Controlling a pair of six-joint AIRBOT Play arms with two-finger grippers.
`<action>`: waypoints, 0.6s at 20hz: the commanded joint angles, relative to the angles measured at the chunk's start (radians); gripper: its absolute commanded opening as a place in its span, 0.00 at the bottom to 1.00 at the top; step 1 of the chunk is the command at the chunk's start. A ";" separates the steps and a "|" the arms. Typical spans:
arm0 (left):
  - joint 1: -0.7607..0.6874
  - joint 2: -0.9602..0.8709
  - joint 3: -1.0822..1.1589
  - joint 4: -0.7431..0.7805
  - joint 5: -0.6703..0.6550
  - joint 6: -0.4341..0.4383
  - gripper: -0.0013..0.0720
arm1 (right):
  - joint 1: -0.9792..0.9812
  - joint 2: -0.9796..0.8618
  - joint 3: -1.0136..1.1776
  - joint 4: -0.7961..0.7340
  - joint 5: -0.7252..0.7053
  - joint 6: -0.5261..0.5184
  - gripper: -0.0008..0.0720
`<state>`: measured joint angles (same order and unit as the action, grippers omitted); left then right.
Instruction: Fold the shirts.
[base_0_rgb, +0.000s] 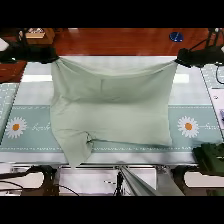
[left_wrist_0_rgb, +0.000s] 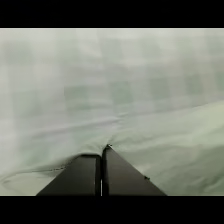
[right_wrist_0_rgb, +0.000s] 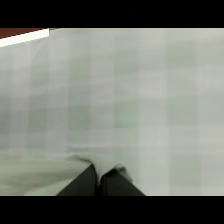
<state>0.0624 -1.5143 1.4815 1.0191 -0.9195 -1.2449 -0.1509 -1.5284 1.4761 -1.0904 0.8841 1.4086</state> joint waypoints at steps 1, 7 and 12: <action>-0.002 -0.109 0.000 0.001 0.091 0.003 0.04 | 0.004 -0.071 0.000 0.011 -0.139 0.045 0.05; 0.000 -0.150 0.000 -0.025 0.235 0.003 0.04 | 0.003 -0.120 0.000 0.004 -0.220 0.078 0.05; -0.008 -0.155 0.000 -0.026 0.302 0.003 0.04 | 0.016 -0.135 0.000 0.011 -0.217 0.079 0.05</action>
<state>0.0578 -1.6623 1.4815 0.9939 -0.6655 -1.2415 -0.1429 -1.6539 1.4761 -1.0809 0.6788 1.4826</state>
